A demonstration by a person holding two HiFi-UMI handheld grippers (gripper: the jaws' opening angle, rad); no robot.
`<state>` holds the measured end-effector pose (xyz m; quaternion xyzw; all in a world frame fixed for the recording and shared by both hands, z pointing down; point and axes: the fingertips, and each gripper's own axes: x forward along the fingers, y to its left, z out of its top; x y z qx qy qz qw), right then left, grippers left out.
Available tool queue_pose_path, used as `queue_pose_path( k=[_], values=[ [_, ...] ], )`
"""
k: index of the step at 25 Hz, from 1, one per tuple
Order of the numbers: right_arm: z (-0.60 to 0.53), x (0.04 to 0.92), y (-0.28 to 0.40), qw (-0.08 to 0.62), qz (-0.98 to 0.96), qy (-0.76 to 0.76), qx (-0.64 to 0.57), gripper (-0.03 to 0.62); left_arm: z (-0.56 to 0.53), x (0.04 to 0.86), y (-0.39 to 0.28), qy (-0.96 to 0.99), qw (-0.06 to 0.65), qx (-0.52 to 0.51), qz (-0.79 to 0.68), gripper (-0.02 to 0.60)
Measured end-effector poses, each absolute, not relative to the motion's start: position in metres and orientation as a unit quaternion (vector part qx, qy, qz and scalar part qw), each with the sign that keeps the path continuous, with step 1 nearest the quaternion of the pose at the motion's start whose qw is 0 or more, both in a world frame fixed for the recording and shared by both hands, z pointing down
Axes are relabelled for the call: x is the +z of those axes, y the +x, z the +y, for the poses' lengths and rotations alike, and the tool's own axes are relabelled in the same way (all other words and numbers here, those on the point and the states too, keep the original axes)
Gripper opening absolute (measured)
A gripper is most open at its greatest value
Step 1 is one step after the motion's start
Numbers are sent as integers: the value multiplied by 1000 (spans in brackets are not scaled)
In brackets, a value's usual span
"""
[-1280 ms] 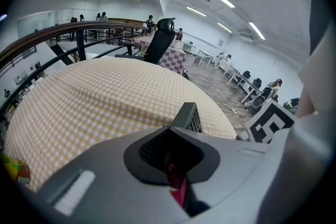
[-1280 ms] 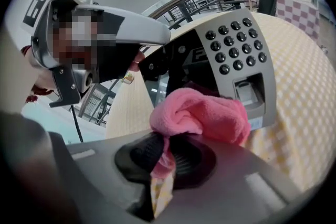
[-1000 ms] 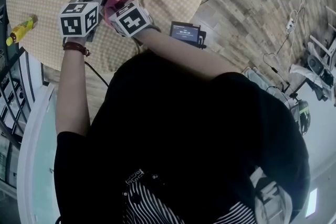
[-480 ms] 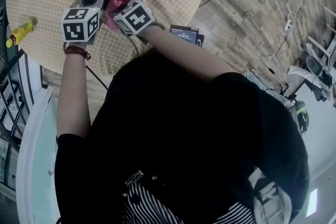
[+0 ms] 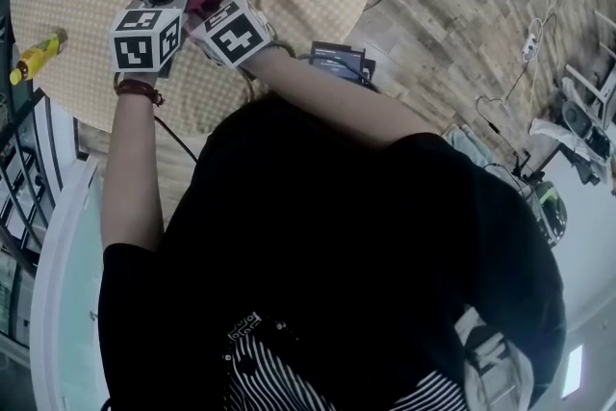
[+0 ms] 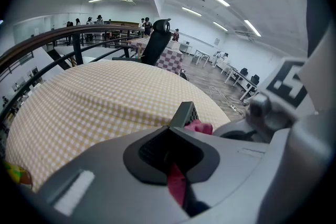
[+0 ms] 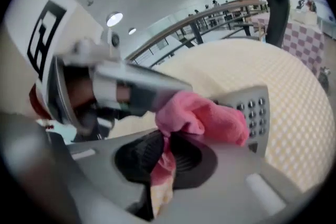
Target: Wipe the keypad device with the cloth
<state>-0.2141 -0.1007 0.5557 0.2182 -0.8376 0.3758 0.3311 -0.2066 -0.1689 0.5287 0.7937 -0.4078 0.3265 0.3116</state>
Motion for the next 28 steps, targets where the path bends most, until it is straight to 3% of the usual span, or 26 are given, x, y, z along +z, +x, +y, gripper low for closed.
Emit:
queue_pose_path(
  k=[9, 23, 28],
  values=[
    [-101, 561, -214, 307, -822, 213, 430, 44, -170, 528, -208, 794, 311, 322, -410, -2],
    [-66, 607, -184, 365, -770, 217, 476, 44, -169, 529, -208, 794, 304, 332, -408, -5],
    [-105, 556, -209, 310, -812, 224, 441, 44, -169, 527, -207, 796, 300, 331, -409, -6]
  ],
)
